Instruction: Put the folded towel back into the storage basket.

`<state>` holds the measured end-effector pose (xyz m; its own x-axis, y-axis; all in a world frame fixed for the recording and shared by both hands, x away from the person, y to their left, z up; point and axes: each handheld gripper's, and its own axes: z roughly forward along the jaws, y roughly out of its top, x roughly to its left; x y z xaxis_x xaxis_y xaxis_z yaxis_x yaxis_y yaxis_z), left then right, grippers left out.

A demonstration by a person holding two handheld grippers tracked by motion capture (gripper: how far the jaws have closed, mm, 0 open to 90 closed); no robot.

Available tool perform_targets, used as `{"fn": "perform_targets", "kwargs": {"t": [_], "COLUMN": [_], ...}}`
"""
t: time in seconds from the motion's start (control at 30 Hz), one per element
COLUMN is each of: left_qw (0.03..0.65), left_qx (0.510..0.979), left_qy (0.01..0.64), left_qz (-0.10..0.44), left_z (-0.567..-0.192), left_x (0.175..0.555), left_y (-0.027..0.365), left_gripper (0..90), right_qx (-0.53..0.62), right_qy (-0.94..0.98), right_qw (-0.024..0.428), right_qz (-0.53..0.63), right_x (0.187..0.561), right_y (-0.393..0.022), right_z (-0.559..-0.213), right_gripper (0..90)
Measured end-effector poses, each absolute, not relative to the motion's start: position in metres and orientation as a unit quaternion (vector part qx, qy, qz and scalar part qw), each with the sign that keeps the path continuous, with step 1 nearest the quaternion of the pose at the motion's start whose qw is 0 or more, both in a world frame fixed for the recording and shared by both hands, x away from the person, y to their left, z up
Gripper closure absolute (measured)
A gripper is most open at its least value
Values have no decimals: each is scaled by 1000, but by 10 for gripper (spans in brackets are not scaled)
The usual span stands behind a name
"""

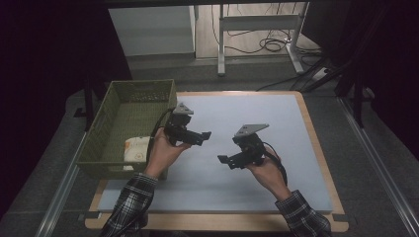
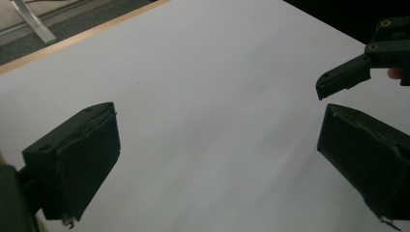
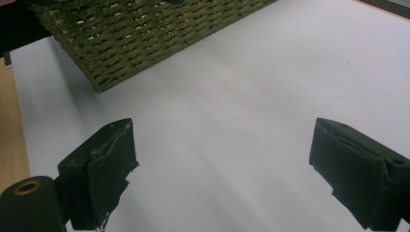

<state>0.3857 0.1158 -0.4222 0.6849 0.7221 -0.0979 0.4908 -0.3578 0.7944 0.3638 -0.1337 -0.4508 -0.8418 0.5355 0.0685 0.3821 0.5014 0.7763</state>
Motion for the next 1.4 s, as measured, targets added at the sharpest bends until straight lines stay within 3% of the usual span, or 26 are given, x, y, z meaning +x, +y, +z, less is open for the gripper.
{"fn": "perform_targets", "kwargs": {"t": [0.57,1.4], "left_qw": [427,425], "left_qx": [825,834], "left_qy": [351,327], "left_qz": [117,130], "left_z": [-449,-477], "left_x": [362,306], "left_y": [82,84], "left_gripper": [18,19], "right_qx": [274,295], "right_qy": [864,860], "right_qw": [100,133], "right_qz": [411,395], "right_x": [356,328], "right_y": [-174,-236], "right_z": [-462,-471], "right_gripper": [62,54]}}
